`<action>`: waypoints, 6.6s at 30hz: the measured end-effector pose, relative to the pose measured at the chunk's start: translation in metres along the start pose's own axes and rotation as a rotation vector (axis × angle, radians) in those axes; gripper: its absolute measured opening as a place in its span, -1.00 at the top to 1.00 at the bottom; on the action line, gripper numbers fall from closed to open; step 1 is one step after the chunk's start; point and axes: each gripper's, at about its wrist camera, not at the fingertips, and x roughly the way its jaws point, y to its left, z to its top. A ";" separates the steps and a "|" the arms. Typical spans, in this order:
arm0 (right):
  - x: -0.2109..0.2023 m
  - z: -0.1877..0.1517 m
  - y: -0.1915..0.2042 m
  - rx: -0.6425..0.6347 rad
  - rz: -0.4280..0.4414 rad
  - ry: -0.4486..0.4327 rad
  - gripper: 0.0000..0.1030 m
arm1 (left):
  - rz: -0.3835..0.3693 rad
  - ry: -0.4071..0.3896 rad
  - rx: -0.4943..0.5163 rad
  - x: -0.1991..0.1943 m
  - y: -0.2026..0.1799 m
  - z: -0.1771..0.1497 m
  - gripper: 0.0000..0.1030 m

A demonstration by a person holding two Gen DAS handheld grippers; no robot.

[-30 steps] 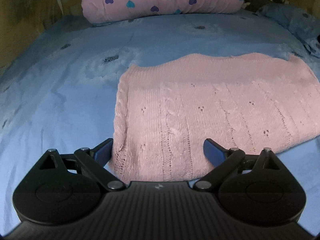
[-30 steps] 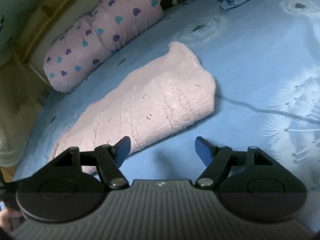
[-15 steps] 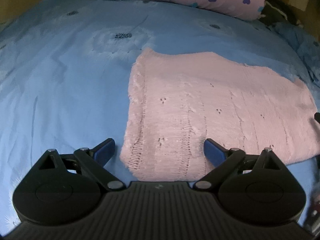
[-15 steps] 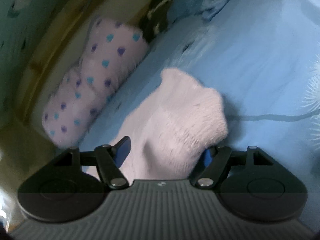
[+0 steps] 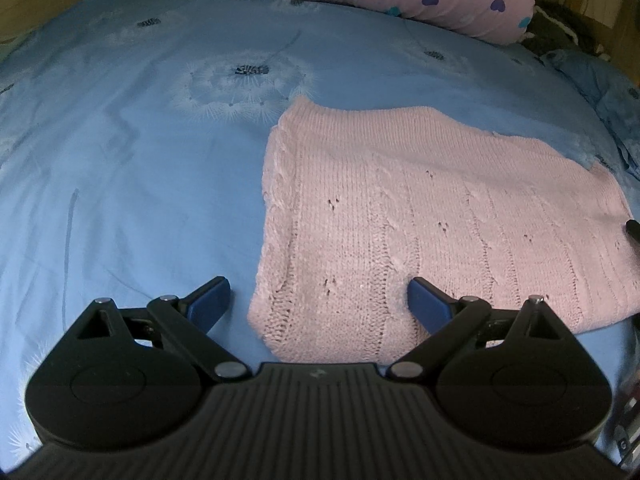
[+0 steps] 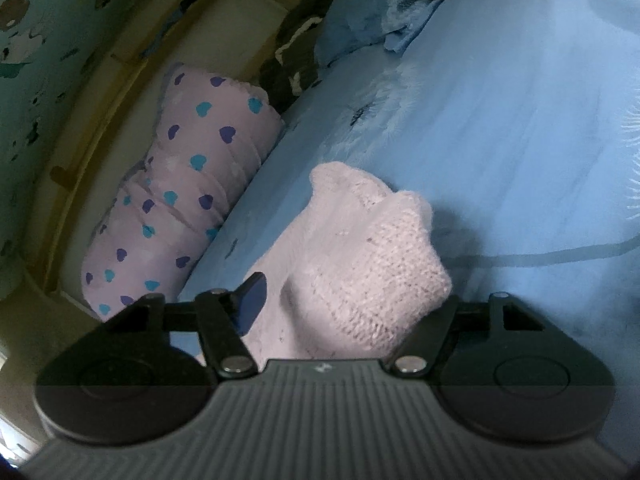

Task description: Fold small clothes

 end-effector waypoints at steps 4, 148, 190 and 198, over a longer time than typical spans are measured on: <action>0.002 0.006 -0.006 0.052 0.000 0.013 -0.09 | -0.001 0.004 -0.001 0.001 0.001 0.001 -0.90; -0.011 -0.052 0.105 -0.852 0.356 0.354 -0.14 | -0.121 -0.288 -0.197 -0.019 0.054 0.016 0.28; -0.047 -0.077 0.154 -0.920 0.274 0.352 -0.14 | -0.016 -0.250 -0.089 -0.039 0.038 0.019 -0.38; -0.012 -0.104 0.174 -0.914 0.267 0.389 -0.12 | 0.053 -0.152 -0.082 -0.013 0.047 0.019 -0.39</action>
